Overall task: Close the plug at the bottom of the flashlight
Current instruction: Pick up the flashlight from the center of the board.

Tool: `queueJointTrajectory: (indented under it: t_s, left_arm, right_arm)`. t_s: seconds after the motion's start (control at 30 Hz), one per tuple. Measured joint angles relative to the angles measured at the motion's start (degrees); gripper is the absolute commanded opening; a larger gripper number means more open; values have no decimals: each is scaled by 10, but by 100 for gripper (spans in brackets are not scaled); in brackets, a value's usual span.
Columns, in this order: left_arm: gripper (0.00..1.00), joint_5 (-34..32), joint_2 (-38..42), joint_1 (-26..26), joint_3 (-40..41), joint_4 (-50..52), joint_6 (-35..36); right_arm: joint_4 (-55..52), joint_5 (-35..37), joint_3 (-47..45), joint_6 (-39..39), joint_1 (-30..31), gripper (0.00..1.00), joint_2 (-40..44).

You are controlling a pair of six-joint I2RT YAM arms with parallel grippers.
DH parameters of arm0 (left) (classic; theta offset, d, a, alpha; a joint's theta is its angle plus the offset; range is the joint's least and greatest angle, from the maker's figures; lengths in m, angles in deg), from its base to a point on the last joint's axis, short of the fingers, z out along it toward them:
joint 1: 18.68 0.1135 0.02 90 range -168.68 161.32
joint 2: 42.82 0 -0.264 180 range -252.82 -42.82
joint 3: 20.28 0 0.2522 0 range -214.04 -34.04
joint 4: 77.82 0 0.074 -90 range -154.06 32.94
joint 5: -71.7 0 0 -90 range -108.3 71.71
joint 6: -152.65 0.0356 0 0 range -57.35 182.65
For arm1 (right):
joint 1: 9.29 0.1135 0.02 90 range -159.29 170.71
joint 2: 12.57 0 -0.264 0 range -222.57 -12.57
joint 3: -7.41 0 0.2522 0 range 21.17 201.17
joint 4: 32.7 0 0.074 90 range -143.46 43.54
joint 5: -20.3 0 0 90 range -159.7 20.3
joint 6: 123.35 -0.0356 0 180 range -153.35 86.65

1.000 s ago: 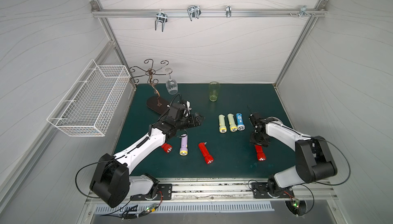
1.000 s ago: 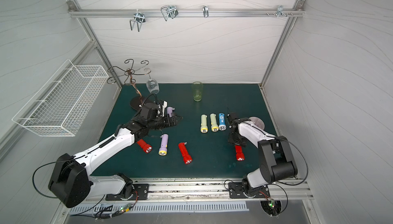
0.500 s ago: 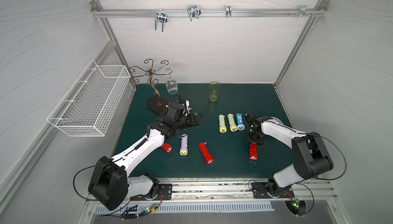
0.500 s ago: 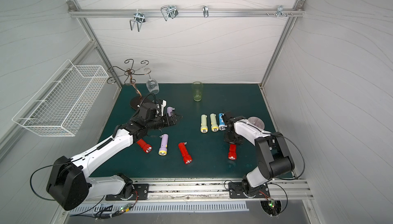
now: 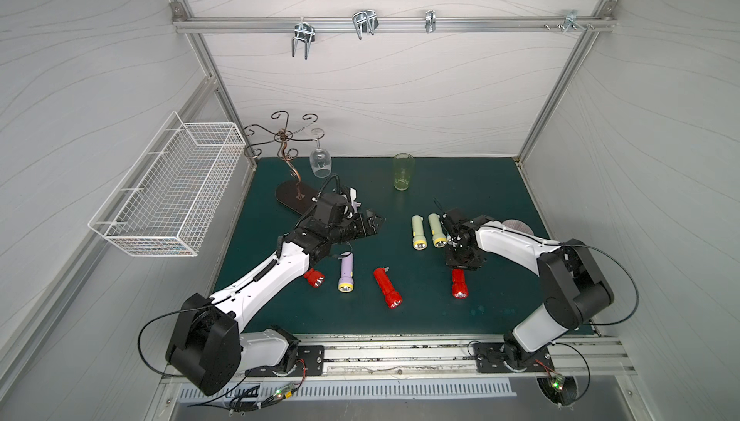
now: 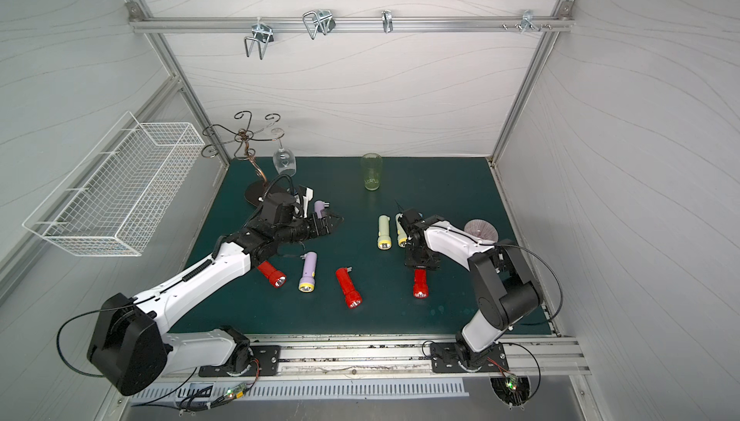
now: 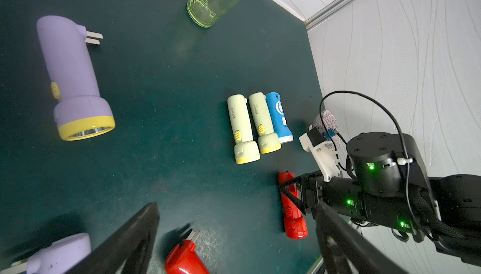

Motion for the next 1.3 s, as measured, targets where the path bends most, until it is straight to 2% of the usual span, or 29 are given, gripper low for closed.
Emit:
queueJointTrajectory:
  t_s: [0.5, 0.63, 0.83, 0.93, 1.1, 1.3]
  left_arm:
    - [95, 0, 0, 0, 0, 0, -4]
    - [95, 0, 0, 0, 0, 0, -4]
    - [95, 0, 0, 0, 0, 0, -4]
    - [95, 0, 0, 0, 0, 0, -4]
    - [95, -1, 0, 0, 0, 0, -4]
    - [95, -2, 0, 0, 0, 0, -4]
  right_arm:
    - [9, 0, -17, -15, 10, 43, -10]
    - [12, 1, -17, -15, 10, 34, -10]
    - [13, 2, -17, -15, 10, 27, -7]
    - [12, 4, -19, -13, 10, 22, 18]
    - [11, 1, -24, 1, 10, 2, 98]
    - [26, -22, -17, 42, 10, 0, 184]
